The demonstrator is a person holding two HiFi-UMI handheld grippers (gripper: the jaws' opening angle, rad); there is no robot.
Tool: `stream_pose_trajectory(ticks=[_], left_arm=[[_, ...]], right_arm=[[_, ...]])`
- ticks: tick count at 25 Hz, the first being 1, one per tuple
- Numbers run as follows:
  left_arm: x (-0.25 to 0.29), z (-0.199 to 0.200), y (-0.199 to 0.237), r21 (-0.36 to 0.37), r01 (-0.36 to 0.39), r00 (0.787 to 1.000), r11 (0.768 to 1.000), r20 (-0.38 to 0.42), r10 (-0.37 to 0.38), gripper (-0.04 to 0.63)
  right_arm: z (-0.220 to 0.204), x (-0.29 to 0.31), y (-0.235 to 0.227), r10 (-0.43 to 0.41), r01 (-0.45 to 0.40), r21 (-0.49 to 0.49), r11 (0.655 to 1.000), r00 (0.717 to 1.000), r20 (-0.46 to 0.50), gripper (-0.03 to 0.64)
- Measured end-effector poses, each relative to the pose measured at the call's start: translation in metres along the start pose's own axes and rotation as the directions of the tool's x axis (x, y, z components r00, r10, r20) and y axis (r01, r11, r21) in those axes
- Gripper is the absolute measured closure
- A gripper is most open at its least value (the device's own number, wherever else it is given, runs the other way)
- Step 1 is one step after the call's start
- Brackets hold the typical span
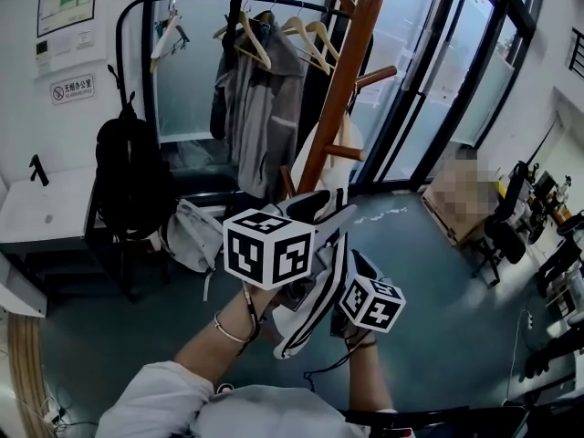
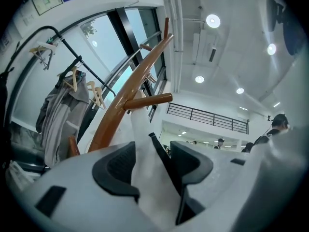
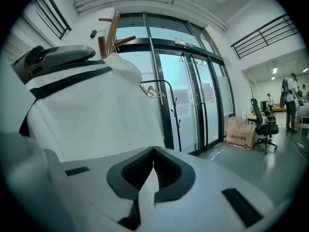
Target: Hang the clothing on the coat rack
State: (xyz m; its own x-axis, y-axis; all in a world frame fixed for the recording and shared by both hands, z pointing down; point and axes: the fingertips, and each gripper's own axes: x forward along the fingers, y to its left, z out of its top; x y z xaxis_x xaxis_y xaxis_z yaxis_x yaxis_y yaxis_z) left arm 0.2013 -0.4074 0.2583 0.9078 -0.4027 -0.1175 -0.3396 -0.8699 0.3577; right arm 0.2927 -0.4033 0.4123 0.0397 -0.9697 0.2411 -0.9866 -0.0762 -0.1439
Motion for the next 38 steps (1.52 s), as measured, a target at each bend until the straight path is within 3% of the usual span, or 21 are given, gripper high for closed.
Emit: stream_pose_trajectory(ticks=[6, 13, 18, 23, 27, 33, 38], left_arm=[[-0.017, -0.009, 0.004, -0.020, 0.041, 0.999, 0.999, -0.011, -0.041, 0.376], [-0.044, -0.027, 0.030, -0.029, -0.007, 0.998, 1.000, -0.055, 0.005, 0.400], [-0.061, -0.049, 0.051, 0.001, -0.072, 0.992, 0.997, -0.107, 0.072, 0.448], [-0.074, -0.078, 0.069, 0.094, -0.175, 0.970, 0.980, -0.153, 0.188, 0.535], [-0.080, -0.100, 0.078, 0.095, -0.211, 0.959, 0.973, -0.173, 0.225, 0.575], [-0.092, -0.118, 0.073, 0.067, -0.207, 0.963, 0.976, -0.162, 0.215, 0.588], [-0.102, -0.133, 0.065, 0.086, -0.261, 0.944, 0.962, -0.185, 0.272, 0.588]], right_arm=[[-0.008, -0.008, -0.004, -0.062, 0.061, 0.032, 0.998, 0.998, 0.012, 0.594], [-0.018, -0.025, -0.005, -0.139, 0.137, 0.071, 0.988, 0.990, 0.022, 0.594], [-0.029, -0.038, -0.003, -0.189, 0.187, 0.083, 0.979, 0.982, 0.012, 0.594], [-0.042, -0.054, 0.001, -0.222, 0.222, 0.078, 0.972, 0.975, -0.011, 0.594], [-0.047, -0.061, 0.004, -0.229, 0.231, 0.051, 0.972, 0.973, -0.029, 0.594], [-0.051, -0.062, 0.008, -0.199, 0.201, 0.035, 0.979, 0.979, -0.037, 0.594], [-0.057, -0.069, 0.014, -0.152, 0.154, 0.038, 0.987, 0.987, -0.048, 0.594]])
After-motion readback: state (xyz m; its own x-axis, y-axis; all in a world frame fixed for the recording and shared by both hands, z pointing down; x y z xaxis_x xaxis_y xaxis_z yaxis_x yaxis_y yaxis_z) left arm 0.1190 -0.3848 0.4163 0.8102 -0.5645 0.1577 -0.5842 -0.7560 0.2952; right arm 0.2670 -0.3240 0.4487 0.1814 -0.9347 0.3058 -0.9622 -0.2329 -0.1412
